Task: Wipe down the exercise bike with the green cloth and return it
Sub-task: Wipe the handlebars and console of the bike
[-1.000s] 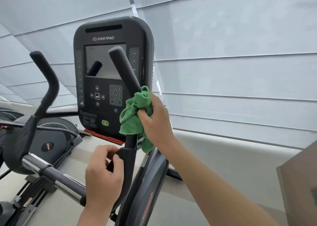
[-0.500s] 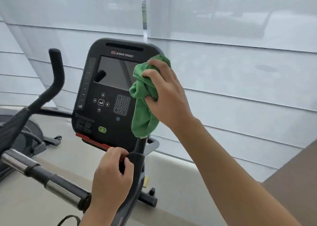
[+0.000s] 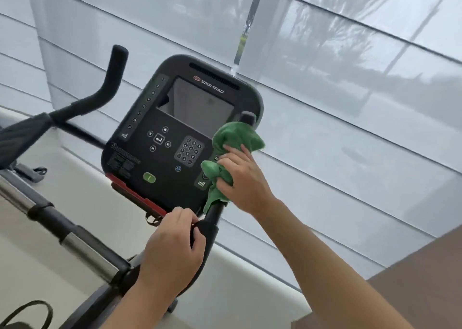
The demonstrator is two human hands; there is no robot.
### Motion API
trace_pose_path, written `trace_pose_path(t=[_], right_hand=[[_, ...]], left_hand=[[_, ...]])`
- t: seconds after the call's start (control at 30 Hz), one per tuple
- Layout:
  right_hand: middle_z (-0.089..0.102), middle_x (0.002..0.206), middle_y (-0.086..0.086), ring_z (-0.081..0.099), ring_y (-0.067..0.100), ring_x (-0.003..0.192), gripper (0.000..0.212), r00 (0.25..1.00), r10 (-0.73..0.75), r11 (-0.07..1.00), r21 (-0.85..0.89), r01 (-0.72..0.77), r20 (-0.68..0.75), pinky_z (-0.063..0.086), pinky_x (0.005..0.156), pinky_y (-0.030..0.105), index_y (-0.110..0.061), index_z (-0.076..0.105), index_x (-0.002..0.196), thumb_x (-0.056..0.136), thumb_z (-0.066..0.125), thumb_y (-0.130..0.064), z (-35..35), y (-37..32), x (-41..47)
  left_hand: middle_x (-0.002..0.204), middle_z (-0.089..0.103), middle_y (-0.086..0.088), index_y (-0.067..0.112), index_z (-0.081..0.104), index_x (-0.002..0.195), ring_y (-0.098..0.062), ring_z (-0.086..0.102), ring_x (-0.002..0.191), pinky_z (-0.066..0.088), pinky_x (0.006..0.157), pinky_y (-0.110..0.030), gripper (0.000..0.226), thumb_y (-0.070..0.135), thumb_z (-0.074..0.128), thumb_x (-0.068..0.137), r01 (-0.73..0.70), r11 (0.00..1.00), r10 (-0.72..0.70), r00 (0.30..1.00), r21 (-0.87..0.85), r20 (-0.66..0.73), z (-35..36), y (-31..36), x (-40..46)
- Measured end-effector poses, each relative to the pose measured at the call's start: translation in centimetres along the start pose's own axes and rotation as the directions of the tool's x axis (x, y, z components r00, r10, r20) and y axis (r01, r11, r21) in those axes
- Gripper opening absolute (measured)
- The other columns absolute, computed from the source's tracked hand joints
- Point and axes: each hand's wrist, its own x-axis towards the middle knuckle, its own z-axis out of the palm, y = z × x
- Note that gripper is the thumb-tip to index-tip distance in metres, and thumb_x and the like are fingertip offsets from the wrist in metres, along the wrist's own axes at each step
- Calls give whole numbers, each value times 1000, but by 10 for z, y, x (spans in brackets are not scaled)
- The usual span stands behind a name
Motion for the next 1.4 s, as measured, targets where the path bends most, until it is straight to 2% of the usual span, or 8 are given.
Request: trace_pose_path(t=[0.13,0.23,0.33,0.47,0.7,0.87,1.1,1.4], right_hand=[[68,103,-6,56,8,107,21,978,177,954,226,-197,107,43,95,27,-15,68,98,86,61,-31,3,-23,-22],[63,109,-6,52,10,110,15,961,122,962,209,-176,250,42,98,28,-15,65,107,96,64,-25,-10,-32,-24],[63,116,7,53,26,116,17,963,-27,997,82,6,269,45,105,42,-4,66,115,98,66,-8,-29,-39,-8],[68,116,13,58,39,117,23,965,-259,949,-178,260,29,45,108,50,1,70,116,94,68,2,-56,-34,49],[64,105,-6,56,24,117,20,918,-16,762,-590,267,395,23,119,51,-23,68,104,93,56,-34,-46,-7,89],[71,93,-6,67,24,94,22,880,-13,849,-460,260,474,32,103,42,-24,67,93,94,57,-44,-3,-19,65],[66,78,-6,61,17,81,25,810,77,988,-154,16,582,37,90,37,-25,67,93,98,60,-49,17,-35,45],[65,90,-13,53,7,92,14,957,55,971,209,-118,286,41,104,39,-17,71,94,96,72,-31,9,-56,-23]], left_hand=[[82,46,8,21,51,88,-15,46,72,43,57,-24,6,19,57,87,-2,1000,2,1000,11,-8,2,1,0],[80,44,7,20,48,85,-15,45,71,42,57,-25,10,16,57,86,-3,1000,3,1000,24,-11,1,2,0],[79,43,8,21,48,85,-14,44,70,43,57,-26,6,20,53,86,-7,1000,7,1000,9,-25,0,4,1],[77,43,8,20,49,84,-13,42,67,41,53,-25,18,12,65,82,17,1000,-18,999,-18,-38,-2,5,1],[76,45,7,20,50,81,-15,44,67,40,51,-26,23,10,70,81,36,999,-37,999,-36,-15,-6,5,2],[77,48,7,19,55,83,-16,47,67,45,53,-28,12,12,65,85,11,999,-11,1000,-42,-21,-6,1,1],[77,51,6,16,61,84,-16,50,67,47,51,-27,5,12,57,84,25,998,-27,999,-52,-42,-5,-1,0],[84,58,13,22,69,99,-7,54,72,32,57,-7,15,15,62,88,50,996,-50,999,-78,-8,-13,-14,-19]])
